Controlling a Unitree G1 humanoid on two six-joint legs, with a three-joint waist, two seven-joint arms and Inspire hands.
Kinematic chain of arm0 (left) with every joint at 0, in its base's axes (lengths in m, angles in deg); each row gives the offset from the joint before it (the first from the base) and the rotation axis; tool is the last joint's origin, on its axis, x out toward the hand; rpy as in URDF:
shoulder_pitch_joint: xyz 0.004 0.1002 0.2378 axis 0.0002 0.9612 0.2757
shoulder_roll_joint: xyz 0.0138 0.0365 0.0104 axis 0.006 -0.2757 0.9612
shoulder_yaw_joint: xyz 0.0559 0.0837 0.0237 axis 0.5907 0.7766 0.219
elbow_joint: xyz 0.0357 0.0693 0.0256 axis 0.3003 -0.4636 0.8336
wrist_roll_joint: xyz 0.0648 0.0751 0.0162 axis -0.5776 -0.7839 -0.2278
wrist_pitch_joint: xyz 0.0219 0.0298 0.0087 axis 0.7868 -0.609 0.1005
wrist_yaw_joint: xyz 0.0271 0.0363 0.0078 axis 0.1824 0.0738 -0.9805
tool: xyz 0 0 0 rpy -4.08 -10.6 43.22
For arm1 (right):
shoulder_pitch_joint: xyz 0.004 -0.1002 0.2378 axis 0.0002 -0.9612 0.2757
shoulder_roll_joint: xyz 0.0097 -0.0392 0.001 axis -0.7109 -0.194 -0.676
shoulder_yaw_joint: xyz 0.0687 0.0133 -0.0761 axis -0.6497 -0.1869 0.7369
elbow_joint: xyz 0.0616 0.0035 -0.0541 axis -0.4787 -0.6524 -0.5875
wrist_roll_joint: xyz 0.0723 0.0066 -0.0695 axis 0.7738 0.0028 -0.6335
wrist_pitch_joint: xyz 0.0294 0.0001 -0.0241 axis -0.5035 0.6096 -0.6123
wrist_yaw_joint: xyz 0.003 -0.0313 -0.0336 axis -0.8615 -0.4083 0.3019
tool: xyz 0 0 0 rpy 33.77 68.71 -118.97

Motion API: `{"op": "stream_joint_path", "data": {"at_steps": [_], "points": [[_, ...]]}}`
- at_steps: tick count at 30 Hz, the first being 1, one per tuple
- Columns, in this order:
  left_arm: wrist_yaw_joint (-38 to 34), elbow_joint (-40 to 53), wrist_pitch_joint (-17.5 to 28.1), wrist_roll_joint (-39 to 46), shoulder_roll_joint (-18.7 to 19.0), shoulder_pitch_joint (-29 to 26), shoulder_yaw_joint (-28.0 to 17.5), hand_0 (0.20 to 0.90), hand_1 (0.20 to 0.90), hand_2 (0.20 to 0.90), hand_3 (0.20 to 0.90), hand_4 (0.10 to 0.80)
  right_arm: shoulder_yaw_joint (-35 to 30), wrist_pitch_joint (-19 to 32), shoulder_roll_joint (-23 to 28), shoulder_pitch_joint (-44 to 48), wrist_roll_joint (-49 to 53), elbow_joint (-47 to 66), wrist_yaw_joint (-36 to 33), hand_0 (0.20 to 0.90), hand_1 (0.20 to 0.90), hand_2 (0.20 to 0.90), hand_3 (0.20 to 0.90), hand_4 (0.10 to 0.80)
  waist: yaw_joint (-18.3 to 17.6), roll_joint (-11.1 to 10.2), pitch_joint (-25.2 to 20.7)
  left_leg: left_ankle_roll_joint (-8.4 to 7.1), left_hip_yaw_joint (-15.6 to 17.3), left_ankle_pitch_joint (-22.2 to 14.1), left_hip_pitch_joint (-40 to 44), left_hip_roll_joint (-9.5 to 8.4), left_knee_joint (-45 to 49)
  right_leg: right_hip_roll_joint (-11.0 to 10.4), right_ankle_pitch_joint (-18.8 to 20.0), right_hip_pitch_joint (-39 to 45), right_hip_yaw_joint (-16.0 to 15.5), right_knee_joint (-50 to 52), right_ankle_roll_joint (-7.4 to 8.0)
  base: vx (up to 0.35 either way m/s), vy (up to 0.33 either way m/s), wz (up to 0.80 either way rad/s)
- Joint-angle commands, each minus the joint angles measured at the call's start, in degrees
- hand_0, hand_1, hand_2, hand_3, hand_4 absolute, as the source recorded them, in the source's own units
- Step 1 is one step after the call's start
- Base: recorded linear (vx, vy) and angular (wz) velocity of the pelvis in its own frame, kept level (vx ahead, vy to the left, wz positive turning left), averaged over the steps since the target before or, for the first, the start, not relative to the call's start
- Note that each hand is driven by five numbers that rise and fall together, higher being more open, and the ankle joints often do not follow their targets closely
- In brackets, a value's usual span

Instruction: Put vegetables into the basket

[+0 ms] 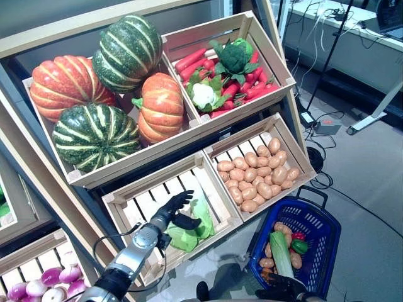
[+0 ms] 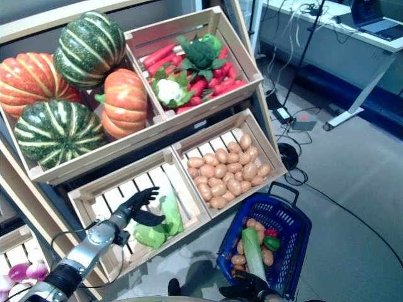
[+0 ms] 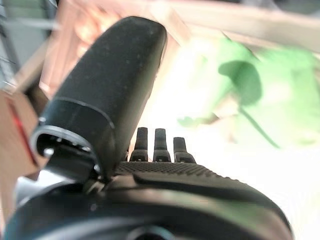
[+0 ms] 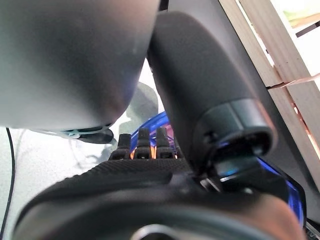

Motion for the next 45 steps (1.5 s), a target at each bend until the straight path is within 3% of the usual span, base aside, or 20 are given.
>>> {"op": "stream_joint_path", "data": {"at_steps": [1, 7, 8, 14, 21, 24, 25, 32, 38, 45], "points": [[-8.29, -1.08, 4.7, -6.6, 2.65, -7.1, -3.66, 0.9, 0.9, 0.9, 0.9, 0.8, 1.09, 2.92, 0.03, 2.15, 2.91, 1.28, -0.53, 0.9, 0.9, 0.9, 0.9, 0.8, 1.09, -0.07, 2.98, -0.9, 0.1, -6.03, -2.13, 0.08, 4.31, -1.04, 5.01, -8.97, 1.65, 2.73, -1.64, -0.111, 0.0, 0.04], [-15.7, -2.29, 5.72, -14.75, 4.88, -9.43, -2.93, 0.9, 0.9, 0.9, 0.9, 0.8, 1.0, 4.37, 1.77, 4.59, 4.67, 2.61, -0.45, 0.9, 0.9, 0.9, 0.9, 0.8, 1.11, 0.39, 6.42, -1.32, -0.6, -6.04, -7.04, -0.3, 8.06, -0.92, 3.69, -13.23, 1.61, 6.48, -2.72, -0.127, -0.022, 0.07], [-20.74, -2.62, 5.43, -20.47, 5.99, -10.78, -1.56, 0.9, 0.9, 0.9, 0.9, 0.8, 1.41, 4.65, 2.42, 6.04, 5.54, 3.33, -0.82, 0.9, 0.9, 0.9, 0.9, 0.8, 0.87, 0.51, 8.14, -1.45, -0.66, -5.89, -9.95, -0.36, 10.44, -0.9, 3.3, -16.33, 1.84, 9.04, -3.31, -0.186, -0.014, 0.11], [-36.79, -5.63, 3.25, -29.91, 7.94, -16.61, 2.61, 0.9, 0.9, 0.9, 0.9, 0.8, 3.61, 6.69, 3.94, 11.33, 8.87, 4.11, -0.71, 0.9, 0.9, 0.9, 0.9, 0.8, 0.65, 0.23, 13.1, -1.45, -0.56, -7.84, -21.8, -0.09, 22.34, -1.32, 0.69, -28.18, 2.81, 20.96, -5.07, -0.196, -0.016, 0.06], [-48.26, -10.3, 0.27, -40.64, 5.89, -22.29, 5.52, 0.9, 0.9, 0.9, 0.9, 0.8, 3.98, 5.95, 2.53, 15.95, 17.1, 5.31, 1.65, 0.9, 0.9, 0.9, 0.9, 0.8, 0.74, -0.92, 15.33, -0.28, -0.78, -11.62, -33.06, -0.49, 34.98, -2.05, -2.89, -40.17, 4.45, 35.97, -6.03, -0.11, -0.021, 0.05], [-49.87, -11.86, -1.48, -43.27, 5.68, -23.77, 6.29, 0.9, 0.9, 0.9, 0.9, 0.8, 4.23, 5.93, 2.08, 17.66, 18.45, 6.38, 1.12, 0.9, 0.9, 0.9, 0.9, 0.8, 0.54, -0.85, 15.45, -0.09, -0.65, -12.93, -35.89, -0.18, 38.47, -2.44, -4.2, -43.24, 5.02, 40.41, -6.39, 0.006, 0.023, 0.0], [-51.07, -12.66, -1.98, -44.06, 5.59, -24.05, 6.38, 0.9, 0.9, 0.9, 0.9, 0.8, 4.31, 5.79, 1.88, 18.23, 18.68, 7.07, 0.76, 0.9, 0.9, 0.9, 0.9, 0.8, 0.4, -0.78, 15.57, -0.36, -0.62, -14.84, -36.62, 0.0, 40.55, -2.51, -5.91, -44.06, 5.57, 42.69, -6.12, 0.057, 0.049, -0.06], [-54.75, -13.38, -4.55, -49.69, 7.51, -24.64, 6.25, 0.9, 0.9, 0.9, 0.9, 0.8, 4.53, 4.84, 2.85, 18.63, 18.32, 9.74, 0.71, 0.9, 0.9, 0.9, 0.9, 0.8, -0.25, 0.01, 15.45, -0.68, -0.02, -15.92, -40.63, 0.54, 44.24, -2.88, -6.72, -48.82, 6.78, 46.83, -6.06, 0.014, 0.053, -0.07], [-51.21, -13.97, -6.52, -56.12, 10.18, -24.49, 7.79, 0.9, 0.9, 0.9, 0.9, 0.8, 2.94, 4.04, 5.3, 17.72, 18.37, 11.26, 0.49, 0.9, 0.9, 0.9, 0.9, 0.8, -1.13, 0.89, 15.75, -1.08, 0.57, -15.64, -40.95, 0.57, 43.97, -3.03, -6.56, -50.04, 7.19, 47.11, -5.93, 0.022, 0.082, -0.03], [-49.19, -14.24, -8.79, -56.14, 14.84, -24.33, 8.93, 0.9, 0.9, 0.9, 0.9, 0.8, 0.6, 5.21, 8.1, 14.4, 18.2, 13.1, 1.71, 0.9, 0.9, 0.9, 0.9, 0.8, -2.26, 1.21, 16.36, -1.15, 1.25, -15.64, -40.75, 0.83, 44.14, -2.72, -6.62, -50.22, 7.51, 47.44, -5.9, 0.039, 0.046, -0.03]]}}
